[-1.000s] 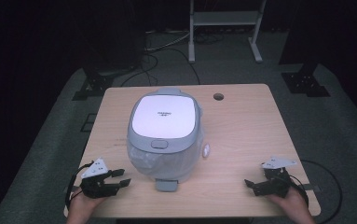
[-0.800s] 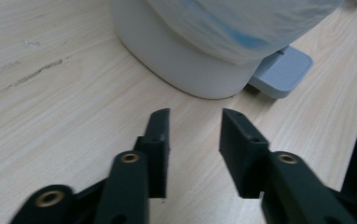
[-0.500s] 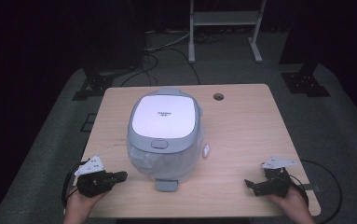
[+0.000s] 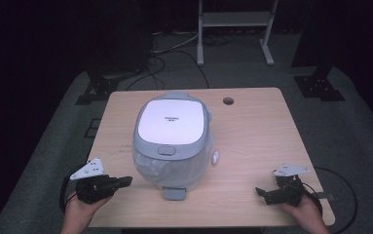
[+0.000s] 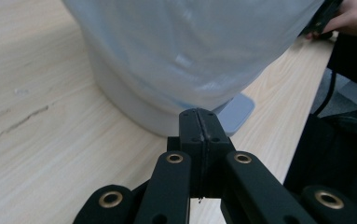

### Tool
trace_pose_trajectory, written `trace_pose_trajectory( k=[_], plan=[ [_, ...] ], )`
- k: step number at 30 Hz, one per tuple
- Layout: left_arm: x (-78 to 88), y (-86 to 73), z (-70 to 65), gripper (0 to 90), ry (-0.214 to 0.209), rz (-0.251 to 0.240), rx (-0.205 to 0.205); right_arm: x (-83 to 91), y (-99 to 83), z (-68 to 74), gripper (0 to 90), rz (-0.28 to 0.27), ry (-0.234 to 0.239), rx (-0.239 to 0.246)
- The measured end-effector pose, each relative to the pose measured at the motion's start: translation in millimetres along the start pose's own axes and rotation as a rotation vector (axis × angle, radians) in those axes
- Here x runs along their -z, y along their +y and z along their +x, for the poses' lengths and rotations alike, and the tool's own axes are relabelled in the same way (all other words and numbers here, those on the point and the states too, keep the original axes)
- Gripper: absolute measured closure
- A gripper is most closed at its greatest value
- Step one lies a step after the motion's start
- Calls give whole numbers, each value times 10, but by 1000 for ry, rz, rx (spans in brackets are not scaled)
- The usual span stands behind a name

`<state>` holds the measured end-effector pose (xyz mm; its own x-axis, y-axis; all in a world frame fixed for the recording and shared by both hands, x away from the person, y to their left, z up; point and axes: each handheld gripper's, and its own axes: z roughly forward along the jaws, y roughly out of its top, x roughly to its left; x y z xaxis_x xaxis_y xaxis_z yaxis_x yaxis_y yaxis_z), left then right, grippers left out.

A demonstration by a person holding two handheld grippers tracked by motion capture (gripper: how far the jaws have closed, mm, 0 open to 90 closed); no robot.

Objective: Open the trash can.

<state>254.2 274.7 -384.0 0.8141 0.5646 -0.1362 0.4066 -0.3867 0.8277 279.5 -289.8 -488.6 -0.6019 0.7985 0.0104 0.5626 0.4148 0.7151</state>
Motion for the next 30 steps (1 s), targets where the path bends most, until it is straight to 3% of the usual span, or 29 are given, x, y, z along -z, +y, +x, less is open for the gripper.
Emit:
trace_pose_trajectory(
  k=[19, 30],
  plan=[
    [301, 466, -123, 900, -38, -78, -50, 0, 0, -1, 14, 0, 0, 1],
    [360, 679, -207, 900, -66, -98, -85, 0, 0, -1, 14, 0, 0, 0]
  ],
)
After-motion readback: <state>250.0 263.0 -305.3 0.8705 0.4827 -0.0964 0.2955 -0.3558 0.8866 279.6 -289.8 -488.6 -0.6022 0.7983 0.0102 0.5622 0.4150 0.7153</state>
